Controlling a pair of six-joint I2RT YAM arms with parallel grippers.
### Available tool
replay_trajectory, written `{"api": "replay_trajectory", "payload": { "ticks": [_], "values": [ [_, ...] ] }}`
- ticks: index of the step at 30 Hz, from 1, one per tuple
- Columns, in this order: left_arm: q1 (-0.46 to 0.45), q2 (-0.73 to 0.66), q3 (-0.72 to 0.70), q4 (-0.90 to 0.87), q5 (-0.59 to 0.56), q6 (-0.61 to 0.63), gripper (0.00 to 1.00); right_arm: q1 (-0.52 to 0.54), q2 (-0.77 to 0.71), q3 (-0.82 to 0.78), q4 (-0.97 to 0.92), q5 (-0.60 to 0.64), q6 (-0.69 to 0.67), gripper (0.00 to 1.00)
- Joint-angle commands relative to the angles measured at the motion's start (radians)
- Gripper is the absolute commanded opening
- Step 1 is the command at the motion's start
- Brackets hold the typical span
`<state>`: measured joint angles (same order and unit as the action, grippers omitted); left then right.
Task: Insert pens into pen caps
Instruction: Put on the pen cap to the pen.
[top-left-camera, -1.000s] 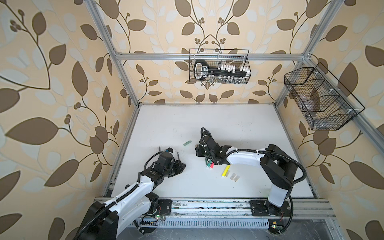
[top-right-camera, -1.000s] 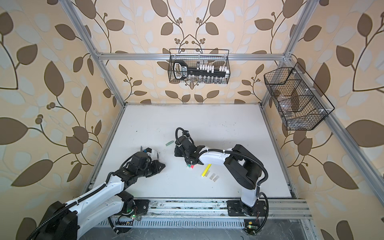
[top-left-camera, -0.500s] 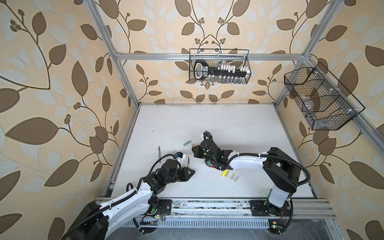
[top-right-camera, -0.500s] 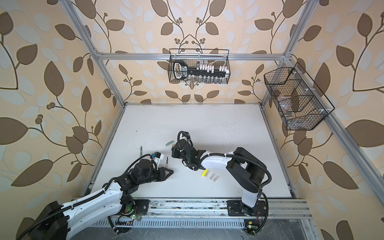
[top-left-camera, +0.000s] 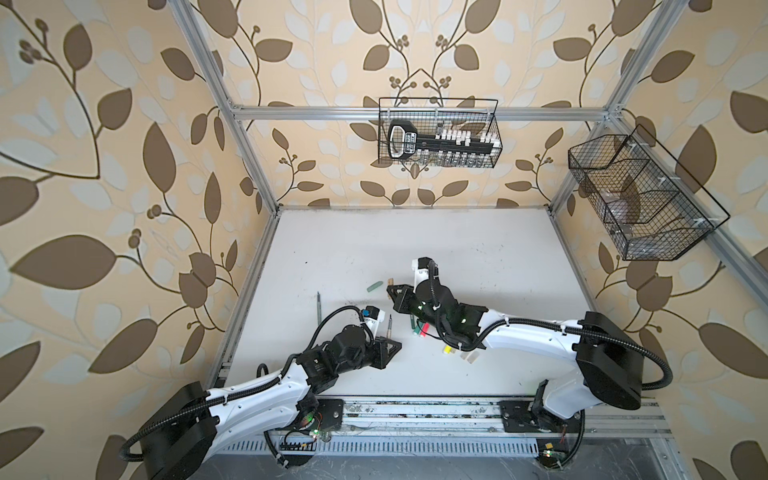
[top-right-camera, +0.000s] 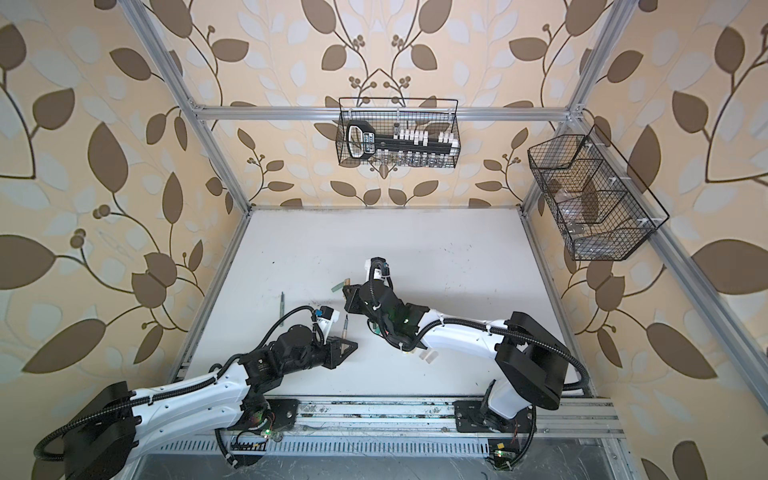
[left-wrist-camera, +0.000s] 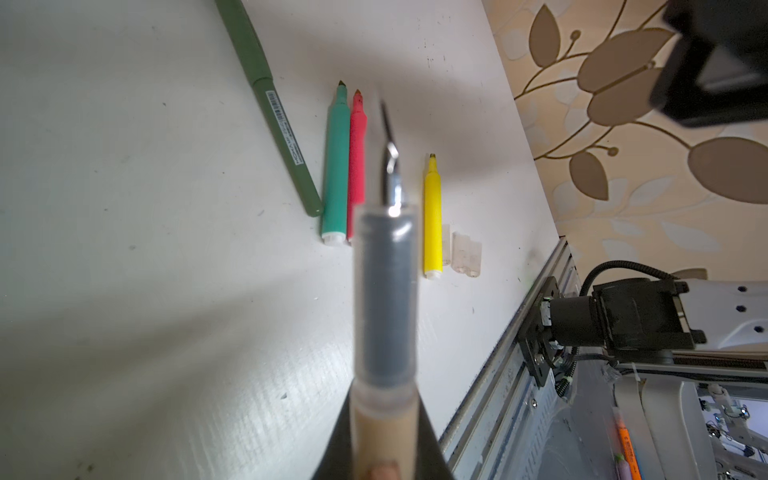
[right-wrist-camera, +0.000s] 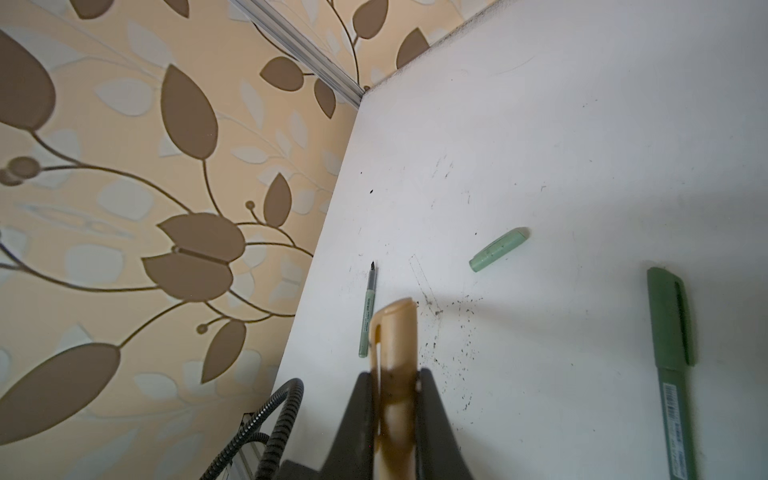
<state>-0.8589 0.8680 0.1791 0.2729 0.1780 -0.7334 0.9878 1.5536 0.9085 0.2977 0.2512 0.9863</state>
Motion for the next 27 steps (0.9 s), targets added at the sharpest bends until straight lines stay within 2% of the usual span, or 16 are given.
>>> {"api": "replay_trajectory", "payload": {
  "ticks": [1, 6, 27],
  "values": [
    [-0.013, -0.005, 0.052, 0.061, -0.043, 0.025, 0.0, 0.0, -0.007, -0.025, 0.004, 0.025, -0.008, 0.0],
    [-0.017, -0.02, 0.064, 0.018, -0.089, 0.015, 0.0, 0.014, -0.007, -0.026, 0.006, 0.039, -0.012, 0.0],
    [-0.017, -0.03, 0.079, -0.006, -0.101, 0.012, 0.0, 0.033, 0.021, -0.01, 0.003, 0.02, -0.028, 0.0]
  ]
}}
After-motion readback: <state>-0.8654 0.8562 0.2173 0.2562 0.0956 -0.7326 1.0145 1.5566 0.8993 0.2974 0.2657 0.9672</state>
